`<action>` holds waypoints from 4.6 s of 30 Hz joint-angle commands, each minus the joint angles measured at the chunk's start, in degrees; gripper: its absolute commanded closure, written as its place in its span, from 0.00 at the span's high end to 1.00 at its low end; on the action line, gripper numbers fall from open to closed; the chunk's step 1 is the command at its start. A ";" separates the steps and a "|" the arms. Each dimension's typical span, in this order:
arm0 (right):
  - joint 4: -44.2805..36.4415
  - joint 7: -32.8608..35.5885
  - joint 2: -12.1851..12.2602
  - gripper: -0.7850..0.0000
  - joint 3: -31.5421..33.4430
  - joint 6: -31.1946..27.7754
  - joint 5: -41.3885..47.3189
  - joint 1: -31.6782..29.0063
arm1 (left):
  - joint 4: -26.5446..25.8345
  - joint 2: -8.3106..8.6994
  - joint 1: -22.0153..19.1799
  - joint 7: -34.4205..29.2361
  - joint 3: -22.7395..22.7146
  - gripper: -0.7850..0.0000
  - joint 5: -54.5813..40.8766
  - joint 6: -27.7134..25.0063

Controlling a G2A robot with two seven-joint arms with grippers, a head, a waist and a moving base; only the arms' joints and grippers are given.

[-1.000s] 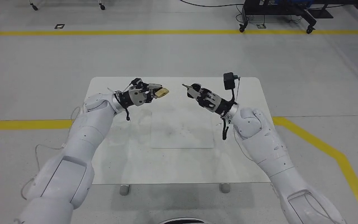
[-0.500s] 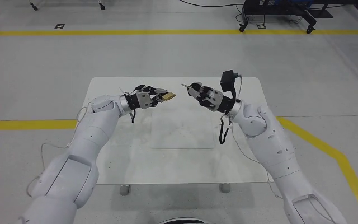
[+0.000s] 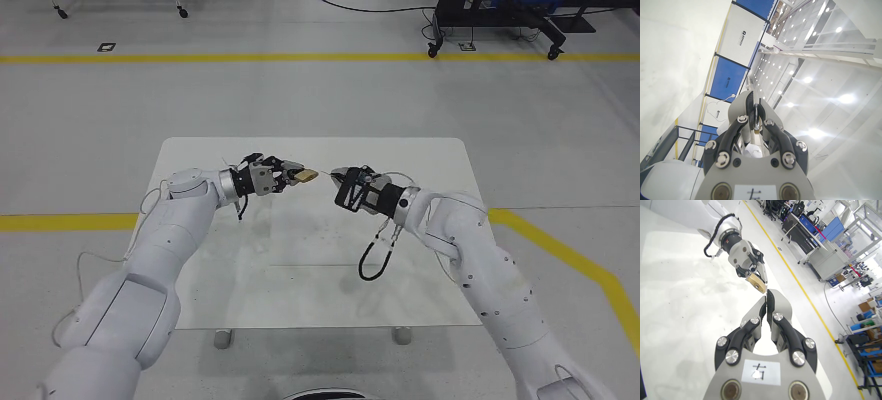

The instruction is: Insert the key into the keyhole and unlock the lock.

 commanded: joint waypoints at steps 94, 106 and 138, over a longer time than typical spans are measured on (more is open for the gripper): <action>-3.84 -7.70 -0.05 0.00 -2.25 2.32 -10.96 -2.20 | -1.01 -0.60 2.09 -3.14 -6.83 0.00 2.70 4.43; -10.55 -17.02 2.35 0.00 1.37 1.47 -28.06 -8.95 | -6.34 0.62 4.82 -6.44 -8.39 0.00 1.34 14.06; -12.33 -10.27 2.27 0.00 -5.15 -2.93 -37.33 -4.68 | -9.42 1.34 5.93 -7.28 -7.95 0.00 3.75 14.47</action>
